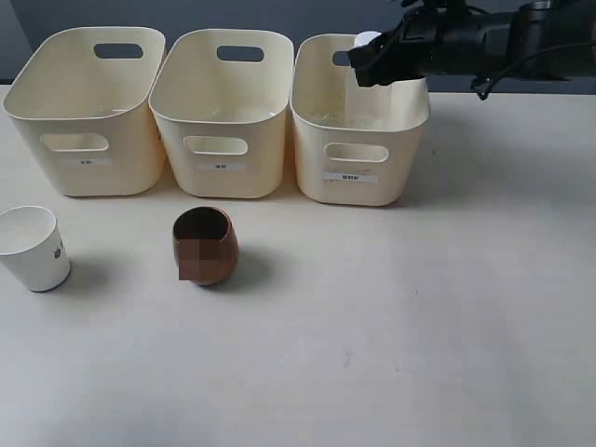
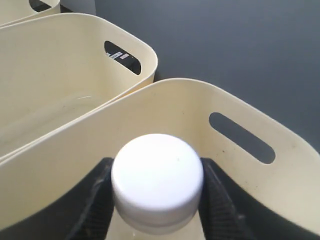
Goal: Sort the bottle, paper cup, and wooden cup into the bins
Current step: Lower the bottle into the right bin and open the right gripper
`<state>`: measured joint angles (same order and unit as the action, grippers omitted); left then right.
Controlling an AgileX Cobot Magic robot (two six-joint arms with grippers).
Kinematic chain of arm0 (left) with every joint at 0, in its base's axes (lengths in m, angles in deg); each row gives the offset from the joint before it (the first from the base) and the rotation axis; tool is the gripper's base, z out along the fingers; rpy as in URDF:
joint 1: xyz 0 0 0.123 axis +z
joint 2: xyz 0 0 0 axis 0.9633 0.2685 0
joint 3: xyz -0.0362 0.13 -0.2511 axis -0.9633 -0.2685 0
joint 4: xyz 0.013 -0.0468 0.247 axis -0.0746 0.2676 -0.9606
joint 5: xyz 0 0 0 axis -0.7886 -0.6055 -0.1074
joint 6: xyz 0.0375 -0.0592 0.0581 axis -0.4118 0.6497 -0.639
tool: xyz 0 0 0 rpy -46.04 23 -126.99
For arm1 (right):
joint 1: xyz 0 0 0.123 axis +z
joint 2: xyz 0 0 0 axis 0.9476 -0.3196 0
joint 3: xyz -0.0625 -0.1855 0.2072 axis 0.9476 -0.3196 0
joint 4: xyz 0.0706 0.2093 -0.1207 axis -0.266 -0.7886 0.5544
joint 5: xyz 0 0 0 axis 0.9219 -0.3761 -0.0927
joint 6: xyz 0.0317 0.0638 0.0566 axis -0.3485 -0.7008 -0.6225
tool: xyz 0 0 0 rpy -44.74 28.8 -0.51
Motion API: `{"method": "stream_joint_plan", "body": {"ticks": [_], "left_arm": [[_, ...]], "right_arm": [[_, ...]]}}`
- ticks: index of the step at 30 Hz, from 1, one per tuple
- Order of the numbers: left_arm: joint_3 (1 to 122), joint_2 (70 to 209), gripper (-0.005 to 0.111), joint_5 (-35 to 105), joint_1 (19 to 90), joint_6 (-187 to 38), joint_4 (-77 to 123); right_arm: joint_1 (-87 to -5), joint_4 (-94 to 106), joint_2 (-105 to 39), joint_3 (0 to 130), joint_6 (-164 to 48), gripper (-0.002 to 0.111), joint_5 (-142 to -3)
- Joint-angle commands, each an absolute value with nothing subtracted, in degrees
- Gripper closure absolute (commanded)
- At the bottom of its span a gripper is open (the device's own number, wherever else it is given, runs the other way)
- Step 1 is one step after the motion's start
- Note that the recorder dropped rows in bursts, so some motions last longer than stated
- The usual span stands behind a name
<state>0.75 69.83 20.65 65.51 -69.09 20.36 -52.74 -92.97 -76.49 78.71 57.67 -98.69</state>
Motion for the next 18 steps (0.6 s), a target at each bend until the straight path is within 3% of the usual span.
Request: {"method": "stream_joint_plan", "body": {"ticks": [1, 2, 4, 11, 18], "left_arm": [[0.66, 69.53, 0.107, 21.4, 65.21, -69.07, 20.3], [0.66, 69.53, 0.107, 21.4, 65.21, -69.07, 20.3], [0.66, 69.53, 0.107, 21.4, 65.21, -69.07, 20.3], [0.66, 69.53, 0.107, 21.4, 65.21, -69.07, 20.3], [0.66, 69.53, 0.107, 21.4, 65.21, -69.07, 20.3]], "right_arm": [[-53.03, -93.55, -76.86, 79.32, 58.11, 0.099, -99.34], [-53.03, -93.55, -76.86, 79.32, 57.66, 0.088, -99.61], [-53.03, -93.55, -76.86, 79.32, 56.71, 0.077, -99.61], [-53.03, -93.55, -76.86, 79.32, 54.91, 0.071, -101.01], [-53.03, -93.55, -76.86, 79.32, 53.2, 0.055, -101.69]]}}
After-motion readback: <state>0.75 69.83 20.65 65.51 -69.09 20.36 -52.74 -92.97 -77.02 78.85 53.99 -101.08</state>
